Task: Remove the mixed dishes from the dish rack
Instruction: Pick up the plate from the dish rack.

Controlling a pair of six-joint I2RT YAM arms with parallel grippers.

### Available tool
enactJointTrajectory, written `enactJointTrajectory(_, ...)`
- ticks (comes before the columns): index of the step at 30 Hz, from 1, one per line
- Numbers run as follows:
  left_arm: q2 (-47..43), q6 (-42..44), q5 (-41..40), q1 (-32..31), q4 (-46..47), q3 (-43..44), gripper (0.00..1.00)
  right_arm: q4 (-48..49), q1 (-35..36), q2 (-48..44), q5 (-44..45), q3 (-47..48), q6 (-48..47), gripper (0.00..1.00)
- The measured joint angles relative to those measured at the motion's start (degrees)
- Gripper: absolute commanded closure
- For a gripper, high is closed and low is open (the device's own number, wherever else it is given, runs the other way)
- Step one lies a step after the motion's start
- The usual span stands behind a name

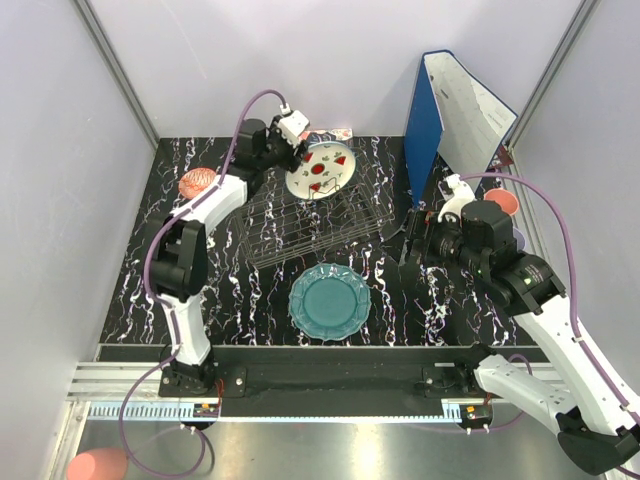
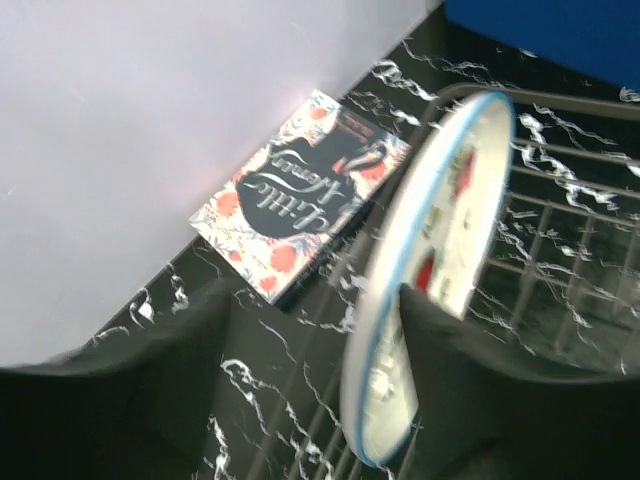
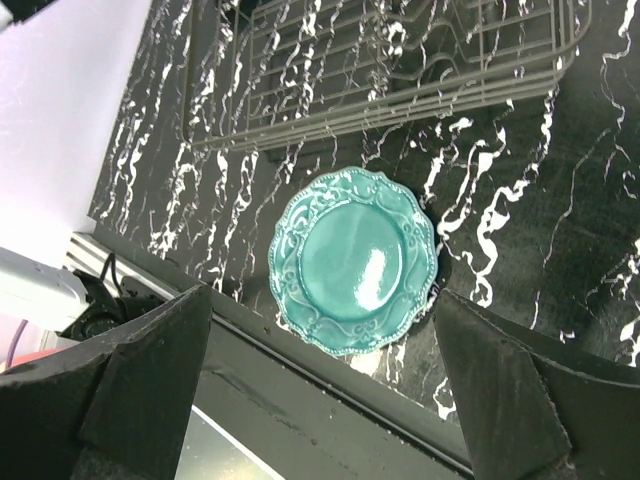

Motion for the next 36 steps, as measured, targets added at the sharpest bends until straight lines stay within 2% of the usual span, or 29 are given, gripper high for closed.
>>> enactJointTrajectory(3, 2.2, -1.3, 2.0, 0.8, 2.1, 0.8, 0.64, -0.8, 0.0, 0.0, 0.1, -0.3, 0.0, 0.00)
enactJointTrajectory(11, 4.6, -3.9, 5.1, 0.7, 4.5, 0.8, 0.80, -1.7, 0.0, 1.0, 0.5, -1.2, 0.6, 0.00)
enactJointTrajectory(14, 4.7, -3.5, 6.3, 0.7, 4.7, 0.8, 0.99, -1.6, 0.0, 1.4, 0.6, -2.0, 0.9, 0.00)
enactJointTrajectory(22, 4.8, -1.0, 6.8, 0.3, 4.7, 0.6, 1.00, -1.3, 0.0, 1.5, 0.6, -4.4, 2.2, 0.00)
enactJointTrajectory(36, 2.2, 1.3, 2.7, -0.9, 0.9, 0.7, 1.00, 1.0, 0.0, 1.2, 0.6, -5.2, 4.3, 0.00)
